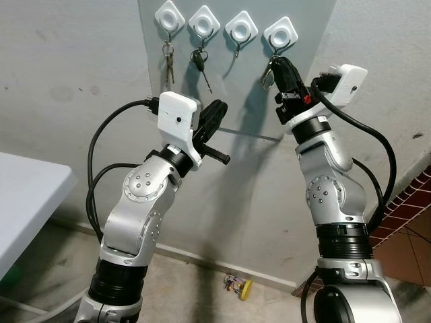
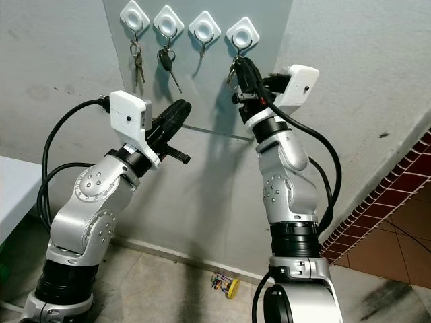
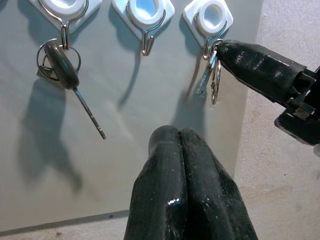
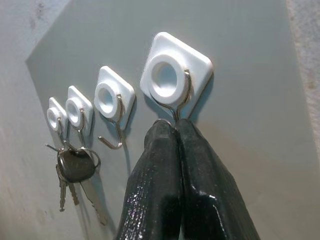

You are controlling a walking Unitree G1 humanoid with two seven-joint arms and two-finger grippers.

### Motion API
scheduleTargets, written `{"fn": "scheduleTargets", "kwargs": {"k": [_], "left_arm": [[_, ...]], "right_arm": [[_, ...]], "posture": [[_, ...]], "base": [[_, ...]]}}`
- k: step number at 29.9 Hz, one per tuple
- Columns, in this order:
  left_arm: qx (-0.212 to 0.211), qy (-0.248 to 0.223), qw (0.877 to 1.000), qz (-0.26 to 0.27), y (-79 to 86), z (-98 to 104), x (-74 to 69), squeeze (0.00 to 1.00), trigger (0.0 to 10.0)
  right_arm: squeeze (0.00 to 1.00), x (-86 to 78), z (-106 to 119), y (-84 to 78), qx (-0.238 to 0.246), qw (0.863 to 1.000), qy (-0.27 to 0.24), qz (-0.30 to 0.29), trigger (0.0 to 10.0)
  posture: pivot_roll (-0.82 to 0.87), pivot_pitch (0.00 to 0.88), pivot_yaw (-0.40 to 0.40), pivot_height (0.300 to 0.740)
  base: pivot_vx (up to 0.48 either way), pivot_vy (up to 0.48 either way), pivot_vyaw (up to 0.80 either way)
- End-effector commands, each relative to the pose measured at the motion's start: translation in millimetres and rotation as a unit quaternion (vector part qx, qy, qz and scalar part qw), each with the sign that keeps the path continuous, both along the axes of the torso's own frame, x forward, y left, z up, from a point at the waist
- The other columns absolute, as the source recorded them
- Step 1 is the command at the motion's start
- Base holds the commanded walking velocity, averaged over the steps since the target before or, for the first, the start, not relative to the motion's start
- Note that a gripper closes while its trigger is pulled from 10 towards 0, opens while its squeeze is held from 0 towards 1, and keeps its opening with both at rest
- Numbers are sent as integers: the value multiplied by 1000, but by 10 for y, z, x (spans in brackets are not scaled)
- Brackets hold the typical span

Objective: Hang keys on a hook

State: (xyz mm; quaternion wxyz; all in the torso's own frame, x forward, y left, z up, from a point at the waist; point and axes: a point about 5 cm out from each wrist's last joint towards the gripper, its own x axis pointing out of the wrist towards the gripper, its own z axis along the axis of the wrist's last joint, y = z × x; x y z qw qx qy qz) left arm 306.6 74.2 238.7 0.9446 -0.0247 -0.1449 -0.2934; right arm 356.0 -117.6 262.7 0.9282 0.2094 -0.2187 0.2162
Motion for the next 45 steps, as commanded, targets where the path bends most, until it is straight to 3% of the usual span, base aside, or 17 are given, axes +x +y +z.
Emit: {"fn": "scheduleTargets", "kwargs": {"k": [1,8,13,14,15,27,35,45], "left_arm": [[-4,-6,1000,2,7,47,-23,0,10000],[-4,-5,1000,4,17,51,-24,0,10000],[-4,-4,1000,6,22,49,-22,0,10000],[-4,-4,1000,7,23,50,-20,0,10000],[-4,-4,1000,8,25,48,-18,0,10000],[9,9,999,40,93,-65,12,0,10000],[25,52,994,93,199,-365,77,0,10000],[6,88,986,142,300,-587,150,0,10000]], "right_arm": [[0,24,52,-16,20,1000,15,-4,10000],[0,36,6,-1,34,998,53,-5,10000],[0,5,0,-3,46,998,50,4,10000],[576,-10,-1,-2,45,998,43,10,10000],[1000,-36,1,-3,50,998,30,16,10000],[1000,-180,-165,-54,28,999,11,14,10000],[1000,-317,-494,-193,4,998,49,-28,10000],[1000,-522,-822,-361,-30,990,93,-101,10000]], "posture": [[-22,81,-34,740],[-21,87,-34,740],[-22,92,-34,740],[-22,92,-34,740],[-22,95,-32,740],[-19,102,-31,740],[-25,86,-22,740],[-40,62,-13,740]], "base": [[0,0,0],[0,0,0],[0,0,0],[0,0,0],[0,0,0],[0,0,0],[0,0,0],[0,0,0]]}}
